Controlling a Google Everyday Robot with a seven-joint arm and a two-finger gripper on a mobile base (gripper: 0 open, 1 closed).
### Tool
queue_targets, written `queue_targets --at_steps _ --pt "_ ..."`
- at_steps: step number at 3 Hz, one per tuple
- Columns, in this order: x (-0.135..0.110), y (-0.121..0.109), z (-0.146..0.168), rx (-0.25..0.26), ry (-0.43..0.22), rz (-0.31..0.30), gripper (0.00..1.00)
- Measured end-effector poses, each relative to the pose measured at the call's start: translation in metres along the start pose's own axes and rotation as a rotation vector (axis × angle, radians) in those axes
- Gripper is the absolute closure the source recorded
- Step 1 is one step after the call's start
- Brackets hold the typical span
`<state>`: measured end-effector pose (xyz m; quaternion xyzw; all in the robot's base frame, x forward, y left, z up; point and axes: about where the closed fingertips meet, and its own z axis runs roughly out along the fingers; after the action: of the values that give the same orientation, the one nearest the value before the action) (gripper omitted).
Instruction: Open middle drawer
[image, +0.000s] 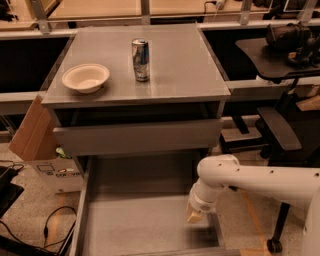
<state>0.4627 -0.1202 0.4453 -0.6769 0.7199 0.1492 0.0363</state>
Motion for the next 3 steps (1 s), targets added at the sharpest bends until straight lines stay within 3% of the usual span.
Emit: queue_targets --at_steps 1,2,3 --pt "0.010 -0.038 -0.060 0.061 0.067 -0.064 1.00" --pt "0.027 -0.057 -0.134 0.165 0.141 -0.082 1.00" --pt "0.041 -0.058 -0.207 0.262 0.189 -0.062 1.00"
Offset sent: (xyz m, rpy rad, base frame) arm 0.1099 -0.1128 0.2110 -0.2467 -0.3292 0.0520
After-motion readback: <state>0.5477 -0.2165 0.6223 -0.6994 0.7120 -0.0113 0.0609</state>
